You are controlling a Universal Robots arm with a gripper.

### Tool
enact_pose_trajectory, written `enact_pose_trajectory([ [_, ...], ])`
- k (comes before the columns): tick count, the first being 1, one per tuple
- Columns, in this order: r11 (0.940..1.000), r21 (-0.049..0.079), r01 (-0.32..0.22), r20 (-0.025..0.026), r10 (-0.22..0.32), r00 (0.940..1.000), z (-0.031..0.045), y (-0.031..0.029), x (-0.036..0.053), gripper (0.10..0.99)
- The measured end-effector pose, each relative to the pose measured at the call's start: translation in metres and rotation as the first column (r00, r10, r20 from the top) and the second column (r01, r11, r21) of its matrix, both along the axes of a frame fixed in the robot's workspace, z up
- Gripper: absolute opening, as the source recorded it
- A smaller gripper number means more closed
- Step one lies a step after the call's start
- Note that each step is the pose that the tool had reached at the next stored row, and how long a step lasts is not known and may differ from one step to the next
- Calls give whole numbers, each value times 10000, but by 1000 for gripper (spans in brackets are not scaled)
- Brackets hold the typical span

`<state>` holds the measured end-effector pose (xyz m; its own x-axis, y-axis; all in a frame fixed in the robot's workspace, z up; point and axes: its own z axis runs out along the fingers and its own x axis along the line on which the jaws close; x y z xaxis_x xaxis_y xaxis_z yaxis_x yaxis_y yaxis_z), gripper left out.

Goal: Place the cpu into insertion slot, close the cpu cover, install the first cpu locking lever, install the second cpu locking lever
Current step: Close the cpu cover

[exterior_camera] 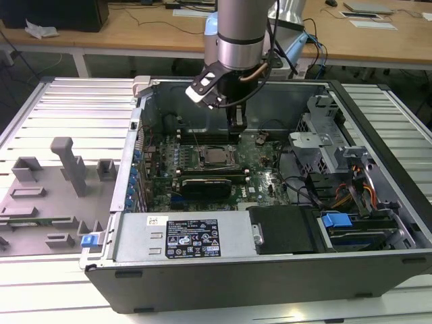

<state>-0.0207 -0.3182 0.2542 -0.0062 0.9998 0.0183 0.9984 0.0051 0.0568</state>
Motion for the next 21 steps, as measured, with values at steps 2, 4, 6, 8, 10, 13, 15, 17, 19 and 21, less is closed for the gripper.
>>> enact_pose_trajectory([
  [2,10000,-16,0,1,0,10000,-16,0,-43,106],
  [4,10000,-49,1,1,-1,10000,-49,0,-145,106],
  [6,10000,-70,0,0,0,10000,-68,0,-199,106],
  [8,10000,-88,1,-7,-1,10000,-95,0,-242,106],
  [10,9999,-105,0,-46,0,10000,-130,0,-258,106],
  [13,9999,-115,-3,-163,1,9999,-207,-8,-266,106],
  [15,9999,-116,-3,-229,0,9997,-236,-11,-266,106],
  [17,9999,-116,-10,-325,6,9995,-271,-14,-262,106],
  [19,9999,-117,-12,-327,8,9995,-271,-15,-261,106],
  [21,9999,-116,-17,-326,13,9995,-272,-14,-260,106],
])
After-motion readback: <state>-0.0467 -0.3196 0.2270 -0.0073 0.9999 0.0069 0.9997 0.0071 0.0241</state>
